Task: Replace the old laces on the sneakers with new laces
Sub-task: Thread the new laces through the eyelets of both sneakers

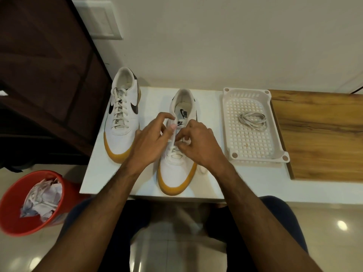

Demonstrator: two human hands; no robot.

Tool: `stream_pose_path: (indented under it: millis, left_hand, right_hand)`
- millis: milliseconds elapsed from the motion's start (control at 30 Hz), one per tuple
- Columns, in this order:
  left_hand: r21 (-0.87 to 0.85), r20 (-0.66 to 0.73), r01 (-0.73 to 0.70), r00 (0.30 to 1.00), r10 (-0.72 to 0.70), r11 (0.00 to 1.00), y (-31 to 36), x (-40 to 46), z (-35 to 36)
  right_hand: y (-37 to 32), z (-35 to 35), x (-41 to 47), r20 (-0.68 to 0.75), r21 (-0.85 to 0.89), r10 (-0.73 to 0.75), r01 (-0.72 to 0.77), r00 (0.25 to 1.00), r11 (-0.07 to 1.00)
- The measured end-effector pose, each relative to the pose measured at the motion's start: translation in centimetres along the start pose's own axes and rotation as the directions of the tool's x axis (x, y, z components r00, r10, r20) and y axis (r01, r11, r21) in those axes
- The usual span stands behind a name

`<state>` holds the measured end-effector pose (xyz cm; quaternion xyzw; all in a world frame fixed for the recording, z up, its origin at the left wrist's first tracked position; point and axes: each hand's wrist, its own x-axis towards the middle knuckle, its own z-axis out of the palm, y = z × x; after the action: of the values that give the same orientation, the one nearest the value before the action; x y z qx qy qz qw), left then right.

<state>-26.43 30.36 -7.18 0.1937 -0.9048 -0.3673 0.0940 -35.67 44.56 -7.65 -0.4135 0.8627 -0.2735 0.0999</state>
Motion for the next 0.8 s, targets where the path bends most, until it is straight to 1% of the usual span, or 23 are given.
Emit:
stream_pose_path:
  millis: [33,133,233,267,333,400,467,500,533,567,600,667,700,733,800]
  left_hand:
    - [0.008,0.005,-0.007,1.0,0.007,1.0,0.0,0.0,0.2]
    - [0.046,-0.041,-0.041,0.998,0.043,0.998,-0.3,0.3,0.5]
    - [0.0,-0.052,0.0,0.999,0.0,1.0,-0.5,0.6,0.4]
    - [-0.01,-0.062,-0.002,0.998,0.001,1.0,-0.5,0.7,0.4]
    - [-0.028,-0.08,-0.013,0.997,0.01,1.0,-0.7,0.6,0.2]
    - [-0.022,-0.091,-0.017,0.996,0.015,1.0,-0.9,0.6,0.0]
    - [-0.025,-0.102,-0.018,0.995,0.016,1.0,-1.2,0.6,-0.1]
    - [-0.048,-0.101,-0.004,0.995,-0.001,0.999,-1.3,0.7,-0.2]
    - [-0.083,-0.092,0.016,0.996,-0.023,0.996,-1.3,0.8,-0.3]
    - [-0.118,-0.08,0.031,0.996,-0.04,0.993,-1.4,0.8,-0.5]
    - [-0.145,-0.069,0.031,0.997,-0.041,0.989,-1.5,0.9,-0.5]
    - [-0.166,-0.051,0.008,0.999,-0.017,0.986,-1.5,1.0,-0.4]
    - [-0.17,-0.046,-0.007,0.999,0.0,0.985,-1.4,1.0,-0.3]
    - [-0.173,-0.045,-0.022,0.999,0.014,0.985,-1.3,1.0,-0.2]
    - [-0.185,-0.052,-0.028,0.998,0.019,0.982,-1.1,1.0,-0.1]
  right_hand:
    - [0.0,0.2,0.0,-0.016,-0.004,0.007,-0.007,1.0,1.0]
    - [-0.2,0.7,0.1,-0.044,0.007,0.031,-0.031,0.999,0.999]
    - [-0.7,1.2,0.2,-0.068,-0.022,0.056,-0.058,0.996,0.998]
    - [-0.7,1.2,0.3,-0.073,0.008,0.076,-0.076,0.994,0.997]
    - [-0.7,1.0,0.2,-0.087,0.169,0.129,-0.113,0.988,0.979]
    - [-0.2,0.0,0.2,-0.082,0.383,0.226,-0.179,0.971,0.906]
    - [0.7,-1.2,-0.1,0.036,0.59,0.306,-0.267,0.951,0.762]
    - [1.1,-1.6,-0.2,0.116,0.654,0.311,-0.309,0.943,0.691]
    - [1.2,-1.9,-0.3,0.178,0.684,0.299,-0.337,0.937,0.648]
    - [1.2,-1.9,-0.3,0.202,0.676,0.287,-0.345,0.936,0.651]
    - [1.2,-1.7,-0.3,0.189,0.645,0.279,-0.334,0.941,0.687]
    - [0.9,-1.1,-0.3,0.078,0.52,0.256,-0.258,0.964,0.814]
    - [0.7,-0.8,-0.2,0.011,0.469,0.233,-0.211,0.972,0.857]
    - [0.5,-0.5,-0.2,-0.036,0.446,0.203,-0.166,0.978,0.879]
    - [0.1,0.1,-0.1,-0.059,0.366,0.143,-0.112,0.988,0.924]
